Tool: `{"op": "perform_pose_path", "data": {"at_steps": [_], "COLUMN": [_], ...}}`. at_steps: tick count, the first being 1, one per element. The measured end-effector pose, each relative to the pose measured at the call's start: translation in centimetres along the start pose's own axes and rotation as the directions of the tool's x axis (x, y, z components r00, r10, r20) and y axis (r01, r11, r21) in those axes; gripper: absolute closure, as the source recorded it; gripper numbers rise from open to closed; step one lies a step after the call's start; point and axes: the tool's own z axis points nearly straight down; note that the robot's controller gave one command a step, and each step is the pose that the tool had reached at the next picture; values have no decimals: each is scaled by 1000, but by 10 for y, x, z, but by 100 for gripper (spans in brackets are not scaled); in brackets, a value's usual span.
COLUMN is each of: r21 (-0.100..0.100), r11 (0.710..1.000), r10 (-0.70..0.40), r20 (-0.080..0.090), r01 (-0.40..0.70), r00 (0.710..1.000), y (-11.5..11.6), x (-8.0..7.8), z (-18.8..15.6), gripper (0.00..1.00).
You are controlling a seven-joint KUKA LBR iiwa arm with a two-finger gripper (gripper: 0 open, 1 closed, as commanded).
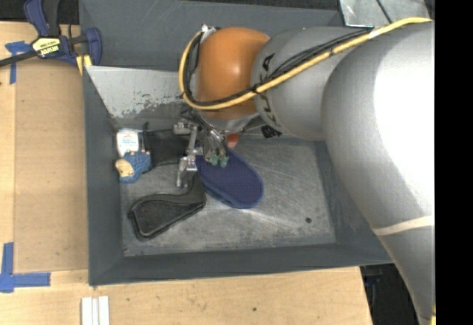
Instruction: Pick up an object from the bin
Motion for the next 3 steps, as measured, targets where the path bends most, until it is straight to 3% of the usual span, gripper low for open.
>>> {"op": "perform_pose_path", "data": {"at_steps": [1, 3], "r21": [-6, 1], "r11": [993, 993], "r10": [119, 118], "r20": [5, -1], "r01": [-119, -118], "r00": [993, 993], "y": [-8, -8], "x": [9, 6], "z": [6, 4], "gripper": [0, 0]}}
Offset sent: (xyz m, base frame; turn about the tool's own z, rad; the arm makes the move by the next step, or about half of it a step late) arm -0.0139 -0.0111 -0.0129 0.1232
